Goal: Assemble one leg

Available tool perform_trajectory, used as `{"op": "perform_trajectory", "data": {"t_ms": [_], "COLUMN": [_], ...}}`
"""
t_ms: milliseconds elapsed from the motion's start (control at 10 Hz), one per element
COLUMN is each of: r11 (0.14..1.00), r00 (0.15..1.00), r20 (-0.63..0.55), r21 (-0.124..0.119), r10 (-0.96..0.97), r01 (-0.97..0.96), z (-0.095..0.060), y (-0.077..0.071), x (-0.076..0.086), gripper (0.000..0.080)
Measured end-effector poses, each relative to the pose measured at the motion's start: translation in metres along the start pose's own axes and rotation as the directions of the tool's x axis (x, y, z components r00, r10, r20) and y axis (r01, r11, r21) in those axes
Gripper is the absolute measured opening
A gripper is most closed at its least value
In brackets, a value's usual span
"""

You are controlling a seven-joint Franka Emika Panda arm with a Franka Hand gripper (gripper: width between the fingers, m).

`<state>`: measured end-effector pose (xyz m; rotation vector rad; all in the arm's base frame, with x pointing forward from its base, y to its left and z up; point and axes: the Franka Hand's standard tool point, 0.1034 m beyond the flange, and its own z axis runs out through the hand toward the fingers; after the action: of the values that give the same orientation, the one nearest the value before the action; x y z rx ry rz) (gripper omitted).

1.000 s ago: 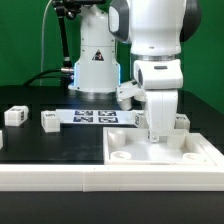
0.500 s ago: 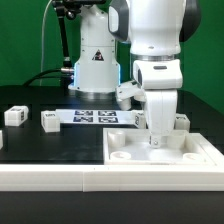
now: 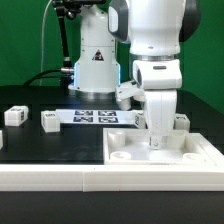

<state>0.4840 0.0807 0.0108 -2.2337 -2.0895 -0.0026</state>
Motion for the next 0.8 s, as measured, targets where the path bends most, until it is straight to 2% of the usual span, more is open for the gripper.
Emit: {"op": "perform_trajectory", "data": {"t_ms": [500, 800], "r11": [0.996, 0.991], "r00": [0.998, 0.992], "r20": [0.016, 0.012], "r21": [-0.060, -0.054], "r10": [0.067, 0.127], "r01": [-0.066, -0.126], "z": [-0.050, -0.045], "y": [-0.005, -0.006], "x": [0.013, 0.011], "gripper": [0.0649, 0.0649]}}
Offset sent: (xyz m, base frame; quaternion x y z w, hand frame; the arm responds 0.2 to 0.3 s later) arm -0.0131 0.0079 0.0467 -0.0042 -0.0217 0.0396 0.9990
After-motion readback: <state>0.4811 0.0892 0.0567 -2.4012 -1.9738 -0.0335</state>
